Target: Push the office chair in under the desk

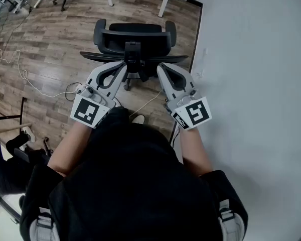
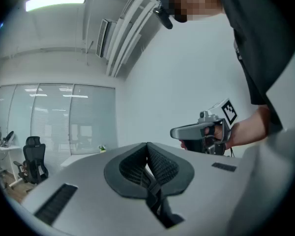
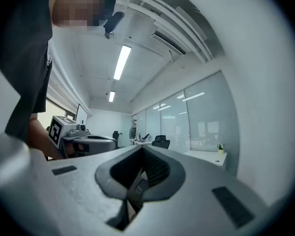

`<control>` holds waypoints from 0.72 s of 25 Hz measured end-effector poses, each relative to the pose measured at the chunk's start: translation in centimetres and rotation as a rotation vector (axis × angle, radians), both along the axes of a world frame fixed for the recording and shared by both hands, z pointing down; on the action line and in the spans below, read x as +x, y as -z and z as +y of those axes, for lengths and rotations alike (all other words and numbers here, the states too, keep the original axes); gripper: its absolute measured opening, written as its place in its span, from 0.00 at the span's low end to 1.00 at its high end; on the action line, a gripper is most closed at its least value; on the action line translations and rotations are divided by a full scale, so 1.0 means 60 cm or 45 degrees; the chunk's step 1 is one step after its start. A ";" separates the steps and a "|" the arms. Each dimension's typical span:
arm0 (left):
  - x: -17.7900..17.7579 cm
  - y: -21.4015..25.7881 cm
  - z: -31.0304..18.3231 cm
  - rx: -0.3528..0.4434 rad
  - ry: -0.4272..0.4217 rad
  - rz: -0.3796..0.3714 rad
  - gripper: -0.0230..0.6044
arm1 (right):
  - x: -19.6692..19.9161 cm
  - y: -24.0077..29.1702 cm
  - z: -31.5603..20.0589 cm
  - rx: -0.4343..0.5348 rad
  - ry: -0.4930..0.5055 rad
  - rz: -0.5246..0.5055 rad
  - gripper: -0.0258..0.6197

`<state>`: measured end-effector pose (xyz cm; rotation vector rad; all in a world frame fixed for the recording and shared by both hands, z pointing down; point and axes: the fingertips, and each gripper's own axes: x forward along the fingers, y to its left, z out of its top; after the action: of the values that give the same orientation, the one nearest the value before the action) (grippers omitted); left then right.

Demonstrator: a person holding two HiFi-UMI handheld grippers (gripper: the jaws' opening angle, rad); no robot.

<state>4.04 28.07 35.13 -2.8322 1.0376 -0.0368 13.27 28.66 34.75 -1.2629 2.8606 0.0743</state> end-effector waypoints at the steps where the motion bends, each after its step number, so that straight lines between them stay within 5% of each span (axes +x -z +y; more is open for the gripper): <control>1: -0.002 -0.002 0.001 0.001 0.000 0.000 0.03 | -0.003 -0.005 0.001 -0.005 0.005 0.006 0.04; 11: -0.022 -0.022 0.006 -0.029 0.027 -0.048 0.03 | -0.011 -0.032 0.010 -0.076 0.048 0.003 0.04; 18: -0.050 -0.049 -0.015 -0.043 0.070 -0.205 0.10 | -0.004 -0.066 -0.006 -0.167 0.106 0.128 0.06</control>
<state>1.04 27.19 38.08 -2.7743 1.0882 -0.2848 13.02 28.33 38.71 -1.1901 3.0459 -0.0538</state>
